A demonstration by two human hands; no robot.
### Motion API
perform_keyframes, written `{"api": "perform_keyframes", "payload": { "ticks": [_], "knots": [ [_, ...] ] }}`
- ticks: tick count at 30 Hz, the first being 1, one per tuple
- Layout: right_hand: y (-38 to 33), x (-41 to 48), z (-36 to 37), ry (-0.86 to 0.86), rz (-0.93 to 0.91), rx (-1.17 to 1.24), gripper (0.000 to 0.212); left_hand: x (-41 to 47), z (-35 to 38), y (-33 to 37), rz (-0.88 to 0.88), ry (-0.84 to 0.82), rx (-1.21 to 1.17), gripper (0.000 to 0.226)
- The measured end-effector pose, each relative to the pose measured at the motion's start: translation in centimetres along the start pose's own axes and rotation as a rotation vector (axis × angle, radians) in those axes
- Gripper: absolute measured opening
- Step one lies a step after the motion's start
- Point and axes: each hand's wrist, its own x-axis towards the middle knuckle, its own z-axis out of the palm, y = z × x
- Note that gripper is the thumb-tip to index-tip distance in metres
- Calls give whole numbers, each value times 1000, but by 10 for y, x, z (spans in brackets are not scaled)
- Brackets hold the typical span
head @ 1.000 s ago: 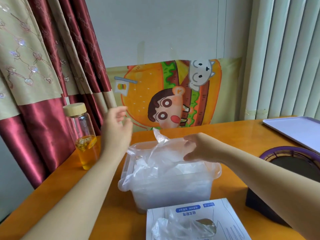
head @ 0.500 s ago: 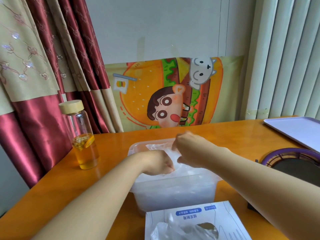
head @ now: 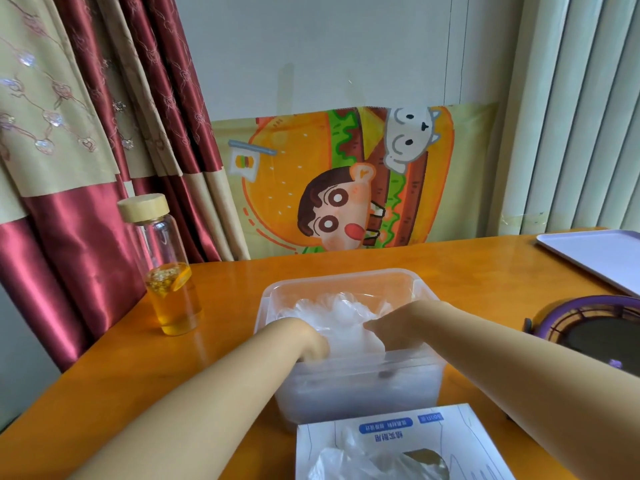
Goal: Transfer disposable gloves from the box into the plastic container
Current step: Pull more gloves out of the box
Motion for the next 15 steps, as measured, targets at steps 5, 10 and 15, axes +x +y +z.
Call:
{"api": "perform_keyframes", "payload": {
  "ticks": [5,10,15],
  "knots": [
    [-3,-19,-11,84,-67,-36,72,-22,-11,0,116,12,210,44],
    [-7,-84,-25,540,-218,137,40,-76,-28,-22,280,375,-82,45],
    [-25,-152,-1,618,-405,270,14,-125,12,-31,530,907,-463,24]
  ]
}}
